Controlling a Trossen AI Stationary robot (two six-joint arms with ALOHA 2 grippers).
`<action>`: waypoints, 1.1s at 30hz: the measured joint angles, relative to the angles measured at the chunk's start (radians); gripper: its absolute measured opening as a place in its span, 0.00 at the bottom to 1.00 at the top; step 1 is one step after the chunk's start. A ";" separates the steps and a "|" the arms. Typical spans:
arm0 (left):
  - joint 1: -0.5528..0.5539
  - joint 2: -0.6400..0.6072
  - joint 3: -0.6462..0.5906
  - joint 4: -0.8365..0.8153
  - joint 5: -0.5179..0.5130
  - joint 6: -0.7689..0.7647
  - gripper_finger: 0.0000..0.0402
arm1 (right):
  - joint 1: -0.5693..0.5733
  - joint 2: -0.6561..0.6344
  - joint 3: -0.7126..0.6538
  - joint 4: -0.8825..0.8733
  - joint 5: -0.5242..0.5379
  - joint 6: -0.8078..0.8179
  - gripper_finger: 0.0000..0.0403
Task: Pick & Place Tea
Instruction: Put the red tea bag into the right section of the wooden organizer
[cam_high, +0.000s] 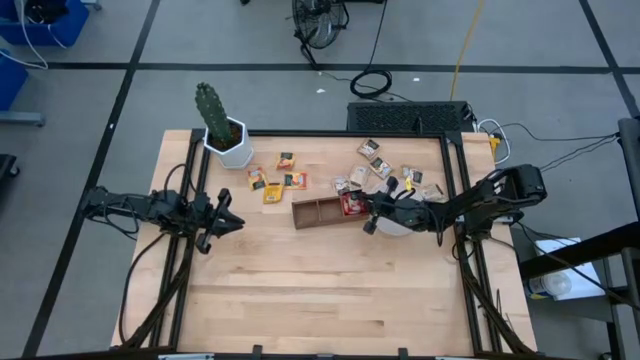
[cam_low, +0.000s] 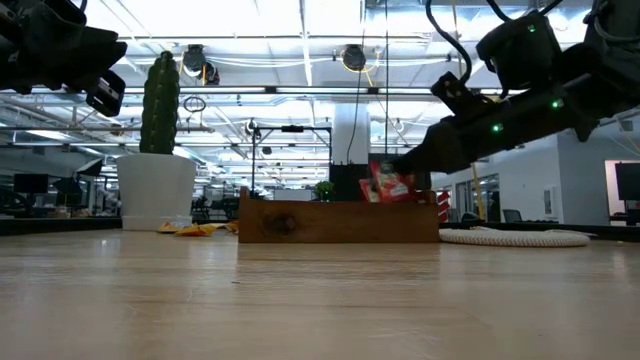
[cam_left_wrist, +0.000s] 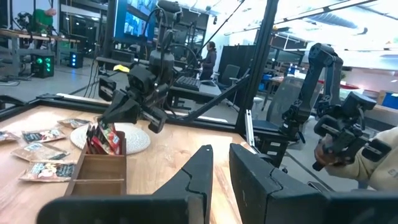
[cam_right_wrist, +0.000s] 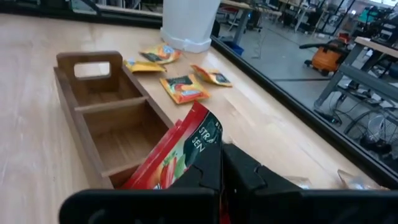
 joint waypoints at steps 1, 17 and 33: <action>0.000 0.000 0.000 0.000 0.000 0.000 0.14 | 0.000 0.000 0.000 0.007 0.000 -0.003 0.00; 0.000 0.000 0.000 0.000 0.000 0.000 0.14 | 0.077 0.197 0.000 0.231 0.156 -0.133 0.00; 0.000 0.000 0.000 0.001 0.000 0.000 0.14 | 0.137 0.188 0.000 0.244 0.207 -0.207 0.01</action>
